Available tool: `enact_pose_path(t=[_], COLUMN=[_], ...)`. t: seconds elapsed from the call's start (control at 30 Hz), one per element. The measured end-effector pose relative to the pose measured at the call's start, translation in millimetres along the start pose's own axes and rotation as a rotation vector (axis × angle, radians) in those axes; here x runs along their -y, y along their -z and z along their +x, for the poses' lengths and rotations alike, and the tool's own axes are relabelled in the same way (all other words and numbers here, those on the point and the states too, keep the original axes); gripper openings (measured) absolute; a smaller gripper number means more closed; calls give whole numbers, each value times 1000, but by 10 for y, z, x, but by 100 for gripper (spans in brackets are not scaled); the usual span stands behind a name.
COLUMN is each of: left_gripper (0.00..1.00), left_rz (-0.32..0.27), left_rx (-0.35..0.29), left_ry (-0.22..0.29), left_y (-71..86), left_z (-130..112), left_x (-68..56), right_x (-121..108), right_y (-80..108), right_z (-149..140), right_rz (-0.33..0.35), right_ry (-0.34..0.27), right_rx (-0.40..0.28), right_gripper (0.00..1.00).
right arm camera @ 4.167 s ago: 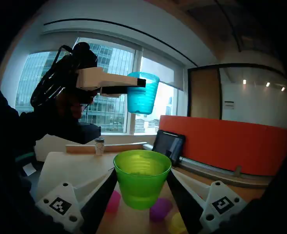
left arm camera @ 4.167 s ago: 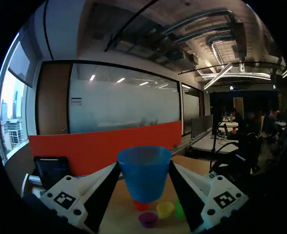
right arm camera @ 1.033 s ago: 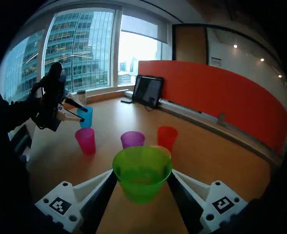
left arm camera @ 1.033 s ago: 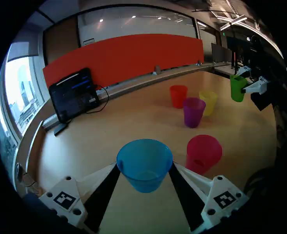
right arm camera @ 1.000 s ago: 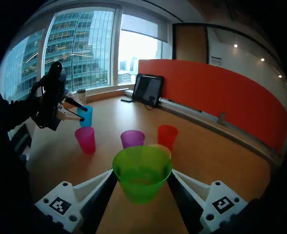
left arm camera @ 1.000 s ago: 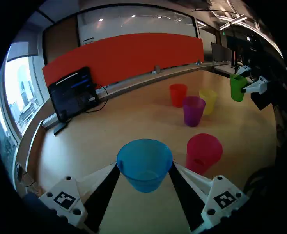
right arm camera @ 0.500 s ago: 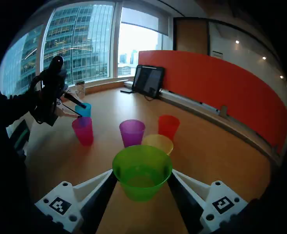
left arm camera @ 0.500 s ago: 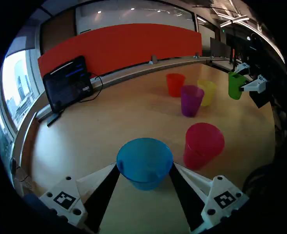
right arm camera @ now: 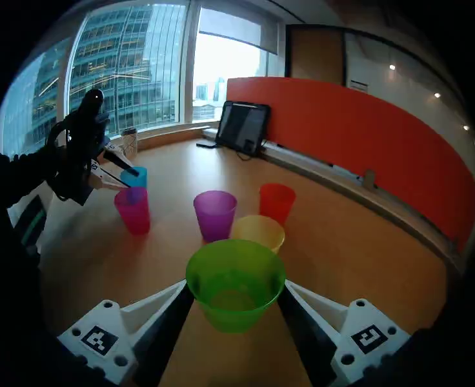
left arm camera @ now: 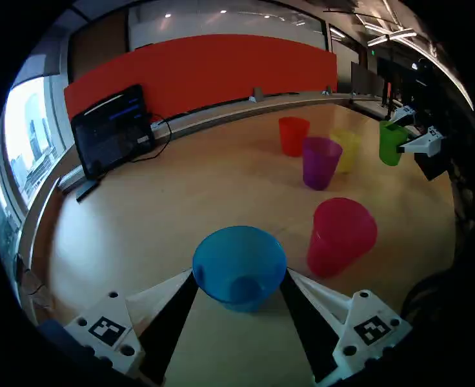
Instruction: Pour water
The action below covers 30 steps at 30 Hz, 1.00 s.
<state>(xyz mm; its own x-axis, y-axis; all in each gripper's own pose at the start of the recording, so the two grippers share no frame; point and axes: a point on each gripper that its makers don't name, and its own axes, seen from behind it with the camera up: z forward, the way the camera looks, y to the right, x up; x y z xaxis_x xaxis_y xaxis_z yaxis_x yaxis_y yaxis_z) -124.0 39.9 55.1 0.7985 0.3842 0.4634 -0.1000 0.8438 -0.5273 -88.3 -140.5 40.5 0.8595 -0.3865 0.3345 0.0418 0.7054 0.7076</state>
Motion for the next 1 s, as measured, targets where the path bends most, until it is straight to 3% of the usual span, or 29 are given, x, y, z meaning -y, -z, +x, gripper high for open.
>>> enact_pose_path(t=[0.13,0.33,0.5,0.8,1.0], left_gripper=[87,99,99,99,99], left_rz=[5,-3,-21,4,8], left_rx=[20,49,70,95,92], left_ry=[1,30,54,22,28], left_y=[0,18,54,145,205], left_z=[-61,-130,-185,-305,-311], left_x=[23,33,1,-1,-10], right_x=[-5,-15,-42,-81,-112], right_y=[-14,-45,-81,-173,-222], right_z=[-32,-102,-189,-365,-457], right_rz=[-2,-3,-10,-18,-29], right_ry=[-2,-2,-6,-17,-15], right_rx=[6,23,41,75,91], right_gripper=[89,89,90,90,90])
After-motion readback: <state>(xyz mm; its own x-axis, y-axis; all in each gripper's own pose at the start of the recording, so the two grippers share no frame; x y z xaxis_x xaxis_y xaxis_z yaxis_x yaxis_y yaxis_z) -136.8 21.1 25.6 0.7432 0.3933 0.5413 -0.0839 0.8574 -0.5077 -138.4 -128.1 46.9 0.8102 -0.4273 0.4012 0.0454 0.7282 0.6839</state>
